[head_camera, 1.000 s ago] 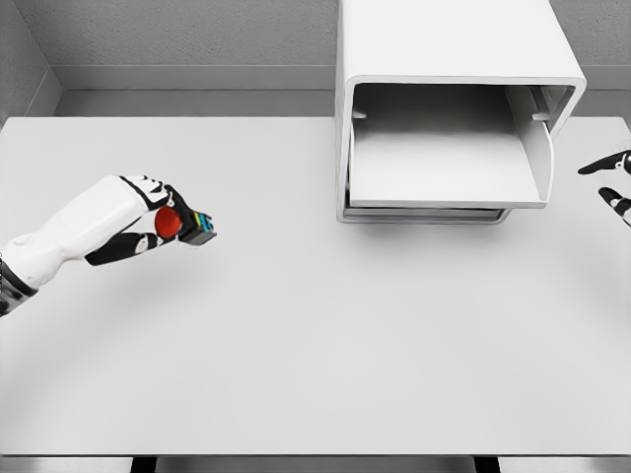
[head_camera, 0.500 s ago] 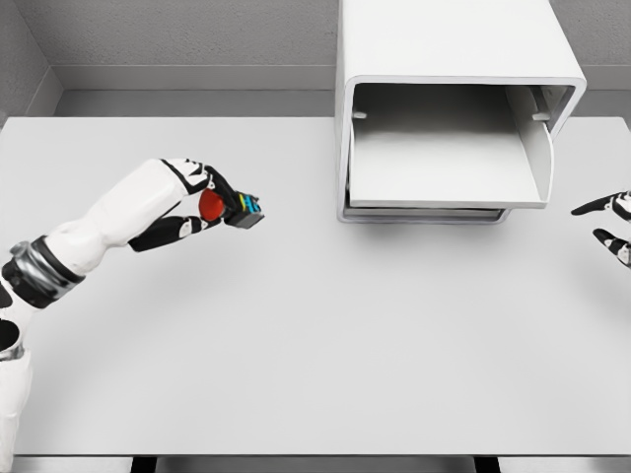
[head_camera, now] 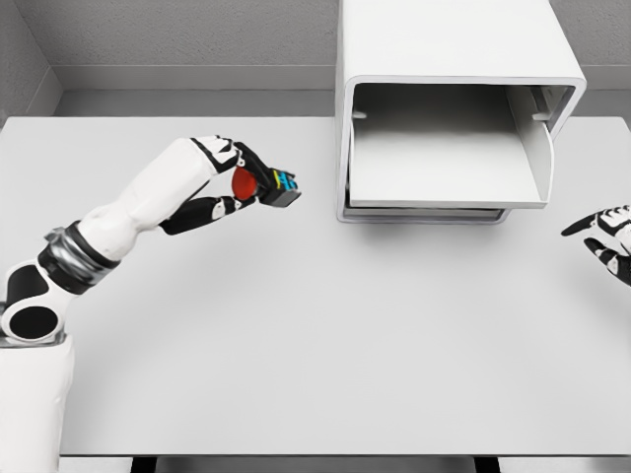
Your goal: Slide open multi-storey tabletop storage cabinets and put open load switch and slide close multi-storey tabletop storage cabinets
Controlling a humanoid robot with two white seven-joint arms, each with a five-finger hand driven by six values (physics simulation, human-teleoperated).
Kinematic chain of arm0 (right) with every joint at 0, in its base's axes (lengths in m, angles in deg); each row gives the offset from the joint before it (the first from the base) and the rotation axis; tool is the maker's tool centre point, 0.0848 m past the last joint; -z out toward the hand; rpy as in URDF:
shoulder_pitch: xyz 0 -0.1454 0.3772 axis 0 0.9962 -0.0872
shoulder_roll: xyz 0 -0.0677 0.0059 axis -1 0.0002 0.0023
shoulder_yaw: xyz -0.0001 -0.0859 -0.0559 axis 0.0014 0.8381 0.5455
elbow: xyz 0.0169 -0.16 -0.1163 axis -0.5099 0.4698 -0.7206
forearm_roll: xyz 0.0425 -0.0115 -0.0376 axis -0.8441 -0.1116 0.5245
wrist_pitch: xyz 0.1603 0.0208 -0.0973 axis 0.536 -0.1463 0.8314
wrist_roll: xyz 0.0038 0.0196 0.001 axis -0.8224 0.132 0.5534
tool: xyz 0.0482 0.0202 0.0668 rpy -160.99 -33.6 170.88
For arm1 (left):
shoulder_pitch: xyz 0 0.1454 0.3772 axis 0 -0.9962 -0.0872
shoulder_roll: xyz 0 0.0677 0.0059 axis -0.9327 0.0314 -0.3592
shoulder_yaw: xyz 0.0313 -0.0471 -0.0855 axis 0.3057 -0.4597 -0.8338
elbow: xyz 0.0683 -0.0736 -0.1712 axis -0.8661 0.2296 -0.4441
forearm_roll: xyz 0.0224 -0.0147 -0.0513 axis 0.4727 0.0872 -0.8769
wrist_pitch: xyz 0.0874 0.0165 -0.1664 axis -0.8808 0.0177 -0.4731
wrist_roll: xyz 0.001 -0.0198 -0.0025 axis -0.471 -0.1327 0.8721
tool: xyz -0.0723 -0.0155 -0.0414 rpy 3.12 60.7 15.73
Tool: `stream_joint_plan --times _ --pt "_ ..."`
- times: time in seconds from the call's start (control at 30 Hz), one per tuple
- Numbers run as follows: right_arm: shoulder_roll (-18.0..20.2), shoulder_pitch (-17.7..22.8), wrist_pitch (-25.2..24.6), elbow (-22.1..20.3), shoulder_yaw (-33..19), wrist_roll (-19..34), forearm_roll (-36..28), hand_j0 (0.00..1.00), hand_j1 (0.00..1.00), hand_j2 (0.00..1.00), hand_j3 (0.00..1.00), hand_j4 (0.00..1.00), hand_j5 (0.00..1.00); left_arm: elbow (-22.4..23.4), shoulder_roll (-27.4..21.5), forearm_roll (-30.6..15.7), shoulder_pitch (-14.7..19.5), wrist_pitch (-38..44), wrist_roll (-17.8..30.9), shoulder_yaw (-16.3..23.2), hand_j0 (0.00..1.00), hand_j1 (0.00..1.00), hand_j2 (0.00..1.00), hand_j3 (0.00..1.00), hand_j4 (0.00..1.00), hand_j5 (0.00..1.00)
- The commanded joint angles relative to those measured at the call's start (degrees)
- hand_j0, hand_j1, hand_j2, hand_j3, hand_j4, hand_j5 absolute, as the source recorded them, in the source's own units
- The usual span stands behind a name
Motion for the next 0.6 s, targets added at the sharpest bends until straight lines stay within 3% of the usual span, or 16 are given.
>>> stream_joint_plan --times 0.0,0.2,0.37,0.57 --pt "-1.5 0.0 0.0 -0.3 0.2 0.0 1.3 0.51 0.51 0.51 0.51 0.51 0.51 0.0 2.1 -0.4 0.0 0.2 0.0 0.1 0.40 0.40 0.40 0.40 0.40 0.40" --pt "-2.7 1.0 0.0 -5.1 5.0 0.1 1.6 0.55 0.55 0.55 0.55 0.55 0.55 0.0 4.0 -0.2 1.4 0.2 0.0 1.5 0.40 0.40 0.40 0.40 0.40 0.40" --pt "-6.5 1.1 0.0 -9.8 6.8 0.2 2.8 0.55 0.55 0.55 0.55 0.55 0.55 0.0 6.0 0.9 2.2 0.2 0.0 2.8 0.40 0.40 0.40 0.40 0.40 0.40" --pt "-7.2 1.1 0.0 -10.3 7.8 0.1 2.9 0.55 0.55 0.55 0.55 0.55 0.55 0.0 8.1 1.2 3.0 0.2 0.0 3.1 0.40 0.40 0.40 0.40 0.40 0.40"
